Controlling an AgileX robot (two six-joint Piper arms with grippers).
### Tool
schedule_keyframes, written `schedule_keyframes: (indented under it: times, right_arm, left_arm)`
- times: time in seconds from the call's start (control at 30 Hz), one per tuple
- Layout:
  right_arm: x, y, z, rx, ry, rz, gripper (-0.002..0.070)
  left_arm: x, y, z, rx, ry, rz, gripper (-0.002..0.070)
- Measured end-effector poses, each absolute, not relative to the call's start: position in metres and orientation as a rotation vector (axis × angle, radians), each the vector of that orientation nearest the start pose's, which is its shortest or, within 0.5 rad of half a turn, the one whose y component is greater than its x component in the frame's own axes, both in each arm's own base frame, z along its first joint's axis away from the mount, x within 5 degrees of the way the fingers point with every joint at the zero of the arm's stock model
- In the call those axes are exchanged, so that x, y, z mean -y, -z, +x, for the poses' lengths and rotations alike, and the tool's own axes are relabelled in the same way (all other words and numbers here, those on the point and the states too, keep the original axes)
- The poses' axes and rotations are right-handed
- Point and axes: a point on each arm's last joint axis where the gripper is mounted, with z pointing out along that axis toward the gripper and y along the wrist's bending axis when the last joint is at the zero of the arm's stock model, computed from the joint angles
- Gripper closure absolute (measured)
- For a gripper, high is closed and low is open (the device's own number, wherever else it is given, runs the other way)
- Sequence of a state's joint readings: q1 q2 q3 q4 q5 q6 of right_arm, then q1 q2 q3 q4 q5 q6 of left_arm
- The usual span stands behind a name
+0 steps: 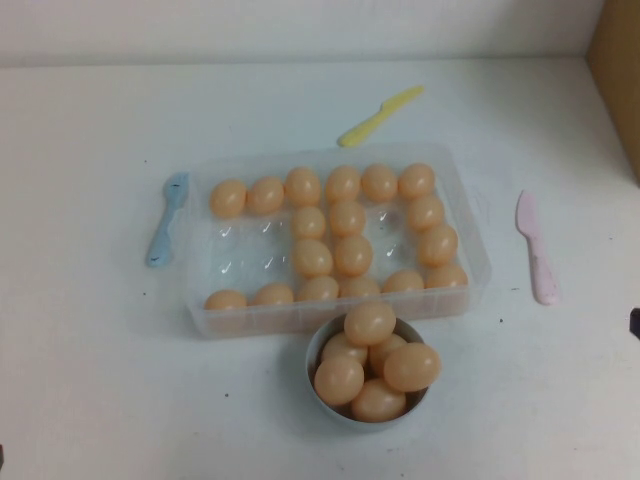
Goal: Take an egg out of the egg box
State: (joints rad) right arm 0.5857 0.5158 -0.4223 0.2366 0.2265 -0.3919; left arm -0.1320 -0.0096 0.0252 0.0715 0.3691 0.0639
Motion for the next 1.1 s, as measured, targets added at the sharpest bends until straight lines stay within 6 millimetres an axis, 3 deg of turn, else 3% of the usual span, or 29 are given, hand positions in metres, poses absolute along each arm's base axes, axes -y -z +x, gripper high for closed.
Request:
schedule_keyframes:
  times: [0.17,0.3,0.6,1.1]
  right_arm:
    - [-0.052,-0.261,0.085,-1.470,-0.315,-0.531,0.0693]
    - [-0.040,-0.235,0.072,-1.448,-0.355,-0.428,0.0694]
    - [-0.013,-0.214,0.059,-1.417,-0.192,-0.184,0.0694]
    - [-0.001,-0.179,0.055,-1.792,0.006,-0.040,0.0694]
  left_arm:
    - [0.005,-0.172,0.053,-1.854,-0.023,0.227,0.0680]
    - [0.005,-0.172,0.053,-1.854,-0.023,0.227,0.0680]
    - [0.005,-0.172,0.053,-1.854,-0.023,0.227,0.0680]
    - [0.005,-0.172,0.053,-1.854,-0.023,0.227,0.0680]
